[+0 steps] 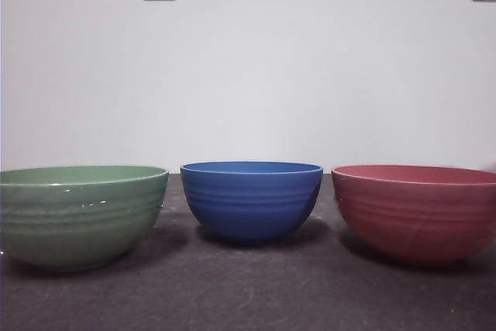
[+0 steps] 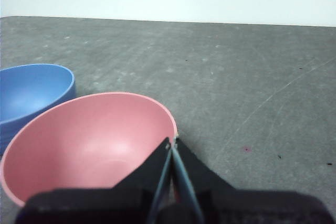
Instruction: Pick up the green bowl on the top,put the green bowl on the left,pick up the red bowl in the middle,put the red bowl on the right
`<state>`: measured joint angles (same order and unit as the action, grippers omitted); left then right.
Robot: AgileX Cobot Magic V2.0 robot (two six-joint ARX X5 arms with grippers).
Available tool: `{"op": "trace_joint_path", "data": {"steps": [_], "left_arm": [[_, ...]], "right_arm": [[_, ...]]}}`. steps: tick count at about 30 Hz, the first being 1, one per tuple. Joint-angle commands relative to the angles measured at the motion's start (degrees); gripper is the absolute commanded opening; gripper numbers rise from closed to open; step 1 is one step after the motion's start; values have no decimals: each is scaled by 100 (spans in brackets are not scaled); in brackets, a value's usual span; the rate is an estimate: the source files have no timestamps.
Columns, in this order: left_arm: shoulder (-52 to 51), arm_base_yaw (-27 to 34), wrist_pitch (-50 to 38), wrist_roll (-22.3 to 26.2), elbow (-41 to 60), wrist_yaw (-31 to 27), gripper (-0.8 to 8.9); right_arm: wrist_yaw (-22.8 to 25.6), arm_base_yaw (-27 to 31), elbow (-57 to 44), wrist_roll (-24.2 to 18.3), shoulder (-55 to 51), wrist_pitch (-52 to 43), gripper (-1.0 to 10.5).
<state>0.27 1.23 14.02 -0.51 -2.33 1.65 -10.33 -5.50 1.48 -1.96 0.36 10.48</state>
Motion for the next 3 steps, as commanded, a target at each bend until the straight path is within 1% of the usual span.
{"op": "trace_joint_path", "data": {"steps": [1,3], "left_arm": [[-9,22,-9,-26,92,2,-3],[-9,22,-9,-24,92,4,-3]], "right_arm": [[17,17,-79,-11,2,-17,5],[17,17,-79,-11,2,-15,5]]}}
